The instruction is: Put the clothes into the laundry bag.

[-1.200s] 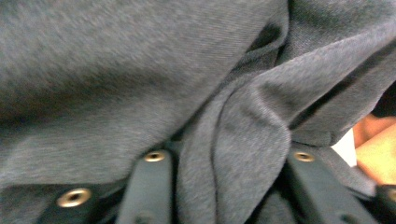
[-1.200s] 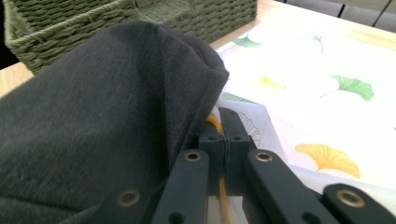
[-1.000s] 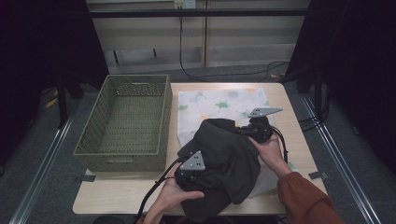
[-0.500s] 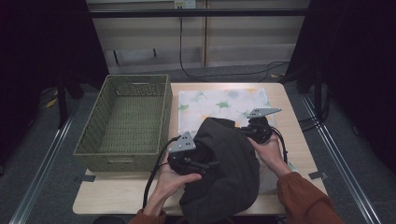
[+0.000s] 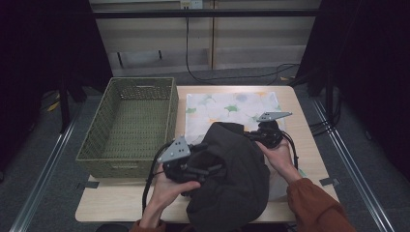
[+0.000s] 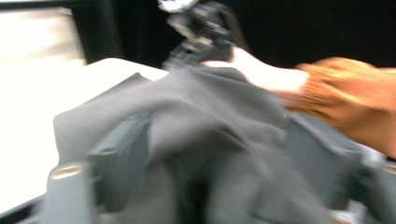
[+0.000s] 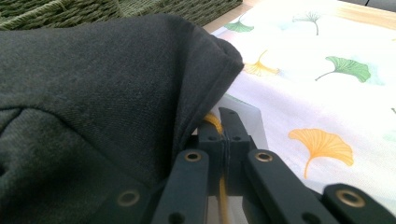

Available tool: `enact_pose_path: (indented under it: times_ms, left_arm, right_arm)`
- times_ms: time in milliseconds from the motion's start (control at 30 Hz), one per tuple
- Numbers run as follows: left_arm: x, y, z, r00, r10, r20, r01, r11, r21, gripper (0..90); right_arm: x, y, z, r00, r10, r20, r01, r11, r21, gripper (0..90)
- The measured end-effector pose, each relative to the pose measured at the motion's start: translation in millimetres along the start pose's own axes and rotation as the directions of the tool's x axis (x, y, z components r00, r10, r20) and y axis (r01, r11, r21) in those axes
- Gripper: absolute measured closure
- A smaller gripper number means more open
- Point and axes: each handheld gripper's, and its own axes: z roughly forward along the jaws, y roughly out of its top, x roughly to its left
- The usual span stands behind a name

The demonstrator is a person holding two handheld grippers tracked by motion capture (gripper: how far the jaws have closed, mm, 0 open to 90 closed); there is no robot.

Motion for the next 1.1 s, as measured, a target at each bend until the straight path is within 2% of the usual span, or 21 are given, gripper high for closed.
enact_pose_path:
  times_ms: [67, 100, 133, 167, 200, 267, 333, 400, 433, 467, 533, 567, 600, 633, 667, 700, 733, 867, 1000, 1067, 1100]
  left_arm:
    - [21.3, 1.8, 22.6, 0.999, -0.044, 0.004, 0.044, 0.9963, 0.074, 6.7]
    - [25.8, 0.5, 30.2, 0.9991, -0.042, 0.01, 0.041, 0.9963, 0.076, 4.2]
    - [29.0, -1.3, 39.0, 0.9977, -0.063, 0.026, 0.061, 0.9955, 0.072, 4.0]
    - [29.0, -1.3, 39.0, 0.9977, -0.063, 0.026, 0.061, 0.9955, 0.072, 2.1]
    - [30.0, -3.3, 48.4, 0.9971, -0.066, 0.036, 0.063, 0.994, 0.089, 2.1]
    - [27.8, -8.6, 68.1, 0.9992, -0.036, 0.015, 0.033, 0.9878, 0.152, 0.1]
    - [27.2, -15.0, 80.9, 0.9982, -0.052, 0.031, 0.046, 0.9829, 0.178, 0.0]
    - [21.8, -23.0, 93.8, 0.9997, -0.021, 0.007, 0.019, 0.972, 0.234, 0.5]
    - [19.0, -25.3, 97.1, 0.9999, 0.003, -0.013, 0.001, 0.9662, 0.258, 5.0]
    - [16.1, -27.8, 101.5, 0.9982, 0.036, -0.048, -0.019, 0.9494, 0.314, 12.0]
    - [13.6, -30.1, 105.1, 0.9944, 0.071, -0.079, -0.039, 0.9378, 0.345, 30.8]
    - [13.4, -31.2, 106.2, 0.9936, 0.075, -0.085, -0.04, 0.9367, 0.348, 42.7]
    - [15.5, -32.1, 106.1, 0.9961, 0.056, -0.068, -0.03, 0.9413, 0.336, 61.1]
    - [15.6, -30.9, 104.2, 0.9963, 0.065, -0.057, -0.043, 0.9432, 0.329, 61.1]
    - [15.7, -29.2, 101.6, 0.9974, 0.052, -0.051, -0.034, 0.9509, 0.308, 69.1]
    - [16.2, -27.3, 99.8, 0.9987, 0.032, -0.04, -0.018, 0.9507, 0.309, 71.6]
    - [13.8, -23.6, 94.7, 0.9995, 0.027, -0.014, -0.022, 0.961, 0.276, 74.1]
    - [9.5, -19.9, 93.3, 0.9997, 0.02, 0.015, -0.023, 0.9672, 0.253, 75.2]
    - [11.4, -26.3, 101.9, 0.9997, 0.0, 0.026, -0.007, 0.9623, 0.272, 75.3]
    - [7.9, -29.7, 107.7, 0.9984, 0.015, 0.055, -0.03, 0.9573, 0.288, 75.3]
    - [5.2, -30.1, 109.4, 0.997, 0.031, 0.071, -0.051, 0.9515, 0.303, 75.4]
  right_arm:
    - [0.3, 0.0, -0.4, 1.0, 0.001, -0.004, 0.0, 1.0, 0.001, 88.9]
    - [0.4, 0.0, -0.5, 1.0, -0.001, -0.004, 0.001, 1.0, 0.001, 88.9]
    - [0.2, 0.0, -0.6, 1.0, -0.002, -0.006, 0.002, 1.0, 0.001, 88.9]
    - [0.2, 0.0, -0.6, 1.0, -0.002, -0.006, 0.002, 1.0, 0.001, 88.9]
    - [0.2, 0.0, -0.5, 1.0, -0.002, -0.006, 0.002, 1.0, 0.002, 88.9]
    - [-0.1, -0.4, 0.4, 1.0, -0.004, -0.008, 0.005, 1.0, 0.004, 88.9]
    - [0.8, -0.9, 0.5, 1.0, -0.007, -0.006, 0.008, 1.0, 0.011, 88.9]
    - [1.4, -1.3, 1.1, 0.9999, -0.009, -0.006, 0.009, 1.0, 0.016, 88.9]
    - [1.6, -1.7, 1.7, 0.9999, -0.015, -0.007, 0.015, 1.0, 0.02, 88.9]
    - [1.8, -1.8, 2.1, 0.9998, -0.017, -0.005, 0.017, 1.0, 0.024, 89.0]
    - [2.6, -2.5, 4.2, 0.9996, -0.027, 0.002, 0.027, 0.999, 0.043, 89.0]
    - [3.2, -3.0, 5.4, 0.9995, -0.032, 0.005, 0.032, 0.998, 0.049, 89.0]
    - [3.7, -3.6, 6.9, 0.9995, -0.032, 0.007, 0.032, 0.998, 0.054, 89.0]
    - [3.7, -3.6, 6.9, 0.9995, -0.032, 0.007, 0.032, 0.998, 0.054, 89.0]
    - [3.4, -3.4, 7.0, 0.9995, -0.031, 0.004, 0.031, 0.998, 0.052, 89.0]
    - [2.6, -3.0, 6.0, 0.9996, -0.028, -0.002, 0.028, 0.999, 0.043, 89.0]
    - [1.5, -2.2, 4.5, 0.9997, -0.025, -0.006, 0.025, 0.999, 0.029, 89.0]
    - [2.1, -1.5, 5.1, 0.9999, -0.011, -0.013, 0.011, 1.0, 0.01, 89.0]
    - [3.9, -1.3, 5.7, 0.9998, -0.021, 0.002, 0.021, 1.0, 0.013, 89.0]
    - [4.5, -0.1, 4.1, 0.9996, -0.028, 0.009, 0.028, 1.0, 0.012, 89.0]
    - [4.9, 0.9, 2.5, 0.9996, -0.027, 0.013, 0.027, 1.0, -0.002, 89.1]
